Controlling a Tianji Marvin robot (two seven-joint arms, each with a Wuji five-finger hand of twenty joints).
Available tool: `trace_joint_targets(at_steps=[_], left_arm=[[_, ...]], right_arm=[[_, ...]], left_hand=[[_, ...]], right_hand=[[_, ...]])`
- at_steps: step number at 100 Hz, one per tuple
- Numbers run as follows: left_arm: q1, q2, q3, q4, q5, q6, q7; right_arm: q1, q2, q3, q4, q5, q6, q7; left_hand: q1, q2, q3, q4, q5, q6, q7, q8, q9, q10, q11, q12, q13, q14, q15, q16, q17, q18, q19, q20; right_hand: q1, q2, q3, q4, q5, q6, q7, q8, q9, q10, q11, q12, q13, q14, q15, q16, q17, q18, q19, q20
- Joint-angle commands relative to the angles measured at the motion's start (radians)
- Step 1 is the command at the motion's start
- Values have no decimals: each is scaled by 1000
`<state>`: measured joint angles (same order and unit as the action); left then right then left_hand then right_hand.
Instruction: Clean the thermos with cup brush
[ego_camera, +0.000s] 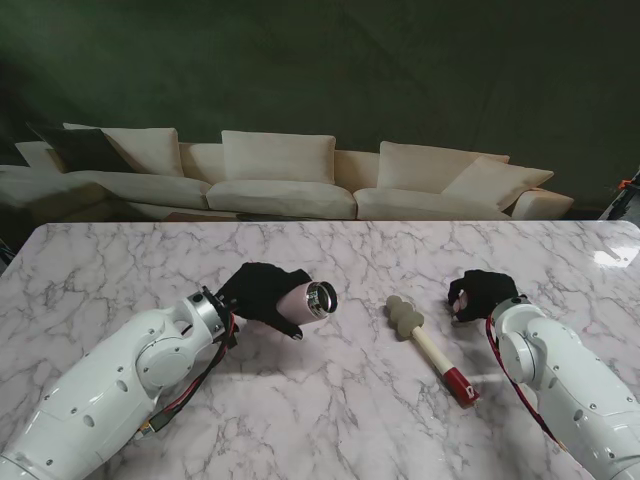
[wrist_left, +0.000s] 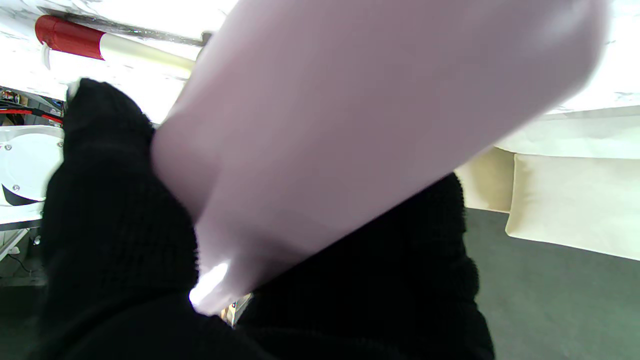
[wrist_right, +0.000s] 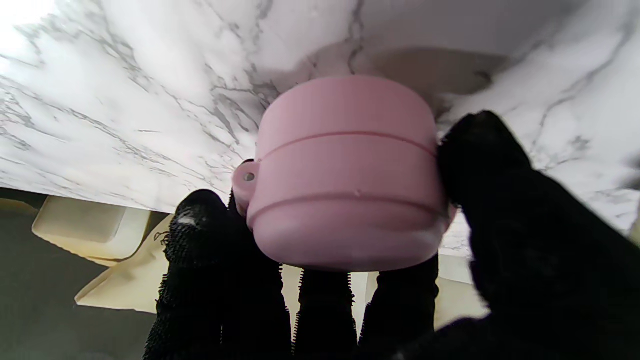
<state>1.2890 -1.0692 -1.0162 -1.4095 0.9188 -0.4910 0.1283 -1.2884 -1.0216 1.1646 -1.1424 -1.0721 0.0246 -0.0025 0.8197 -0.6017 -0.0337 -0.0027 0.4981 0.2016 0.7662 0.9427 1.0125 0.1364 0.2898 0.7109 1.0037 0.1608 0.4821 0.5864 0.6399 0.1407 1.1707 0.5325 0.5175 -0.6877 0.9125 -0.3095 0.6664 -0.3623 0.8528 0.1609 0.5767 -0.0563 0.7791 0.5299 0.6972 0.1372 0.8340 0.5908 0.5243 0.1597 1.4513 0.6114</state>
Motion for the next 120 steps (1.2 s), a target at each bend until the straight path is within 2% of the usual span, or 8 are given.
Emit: trace_joint_targets(at_steps=[1,16,23,38,55,74,95,120], left_arm=[[-1,0,0,-6,-1,-2,-10],[1,0,-2,-9,-9,-1,-20],[2,0,-3,-11,-10,0,-25],[2,0,-4,-10,-7,-2,-21],[5,0,-5,-8,-7,1,-18],[8,0,-7,-8,-5,7,-13],[7,-1,-8,-5,-2,7,-6],[8,-1,-13,-4,3,6,-1]], right_arm=[[1,4,-6,6,-13,11,0],[2,-1,-23,27,-10,41,-49],[1,-2,-26,35,-9,46,-69],[-14,-7,-15,39,-3,35,-117],[-60,-25,36,-8,36,30,-168],[-153,-28,86,-141,-29,78,-184],[-305,-35,144,-363,-80,128,-125],[-440,-43,140,-488,-80,166,-113]], left_hand=[[380,245,416,62,29,-178,142,44,29,-31,48,23,101,-84,193,69,22,-129,50,5],[379,245,416,62,30,-178,142,44,28,-30,48,23,101,-83,193,69,21,-129,50,5],[379,244,417,62,31,-178,142,44,29,-31,48,23,100,-82,193,69,21,-129,50,5],[378,244,417,62,30,-179,141,44,29,-33,48,23,100,-83,193,69,20,-130,50,5],[377,244,418,62,31,-178,141,44,29,-32,48,23,100,-84,193,69,21,-129,51,6],[376,243,419,61,31,-178,140,43,29,-32,47,21,100,-82,194,69,20,-129,51,6],[376,242,421,62,32,-178,140,43,30,-31,47,20,101,-83,196,69,20,-130,52,6],[375,242,423,61,31,-178,141,43,30,-31,47,18,100,-82,196,69,20,-129,53,6]], right_hand=[[-38,96,49,41,10,-90,138,1,-27,-23,-51,-56,1,-143,53,27,-55,-10,-39,31],[-141,123,38,80,-72,-47,-17,37,-97,-58,-133,-184,-66,-98,-155,-90,-146,53,-148,52],[-178,143,43,167,-111,-33,-109,134,-148,-71,-182,-208,-115,-79,-299,-174,-223,93,-239,10],[-257,188,-86,175,-315,-2,-198,104,-262,-79,-276,-250,-223,-43,-553,-330,-375,144,-433,-127],[-348,294,-233,200,-537,195,-230,61,-392,85,-292,-265,-287,-25,-618,-387,-432,144,-497,-192],[-466,376,-303,203,-571,305,-251,48,-400,140,-326,-286,-309,-19,-613,-380,-450,155,-500,-192],[-404,402,-361,220,-493,354,-306,41,-391,150,-283,-269,-289,-8,-608,-367,-437,161,-492,-182],[-401,415,-383,225,-464,381,-348,36,-376,161,-293,-274,-282,-6,-613,-362,-434,164,-488,-178]])
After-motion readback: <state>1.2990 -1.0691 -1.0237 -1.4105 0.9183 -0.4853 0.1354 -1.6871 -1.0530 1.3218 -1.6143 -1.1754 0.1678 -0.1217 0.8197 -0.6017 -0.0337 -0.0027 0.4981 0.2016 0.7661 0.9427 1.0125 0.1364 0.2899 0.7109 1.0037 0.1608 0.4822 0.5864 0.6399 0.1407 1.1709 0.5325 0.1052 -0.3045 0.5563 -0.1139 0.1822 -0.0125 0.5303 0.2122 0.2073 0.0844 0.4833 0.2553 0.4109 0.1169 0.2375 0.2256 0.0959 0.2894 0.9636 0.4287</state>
